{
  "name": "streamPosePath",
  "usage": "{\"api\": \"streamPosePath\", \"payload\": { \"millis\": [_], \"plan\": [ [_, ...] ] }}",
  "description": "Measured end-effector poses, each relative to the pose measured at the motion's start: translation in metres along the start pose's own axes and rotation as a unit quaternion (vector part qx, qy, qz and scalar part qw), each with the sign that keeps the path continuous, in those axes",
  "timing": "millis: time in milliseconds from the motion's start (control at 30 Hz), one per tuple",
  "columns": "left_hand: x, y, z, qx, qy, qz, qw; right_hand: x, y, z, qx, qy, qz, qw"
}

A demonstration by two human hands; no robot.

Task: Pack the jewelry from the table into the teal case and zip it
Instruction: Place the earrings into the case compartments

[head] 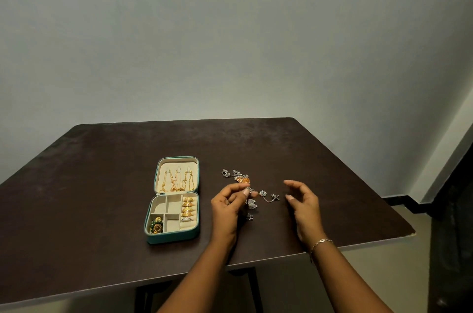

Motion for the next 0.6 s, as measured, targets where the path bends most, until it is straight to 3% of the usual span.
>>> {"api": "streamPosePath", "payload": {
  "millis": [167, 300, 600],
  "plan": [
    [0.002, -0.001, 0.000, -0.004, -0.012, -0.025, 1.000, -0.002, 0.010, -0.004, 0.053, -0.245, 0.083, 0.965],
    [0.004, -0.001, -0.001, -0.003, -0.024, -0.031, 0.999, -0.009, 0.014, -0.003, 0.084, -0.337, 0.125, 0.930],
    [0.004, 0.002, 0.001, 0.002, -0.023, -0.032, 0.999, -0.024, 0.027, -0.006, 0.059, -0.444, 0.103, 0.888]
  ]
}}
Point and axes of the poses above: each hand's wrist, its own y-axis towards the middle knuckle, its own x-axis out of the back of the hand, z = x × y, the point moved 1 cm from there along y, towards the middle knuckle
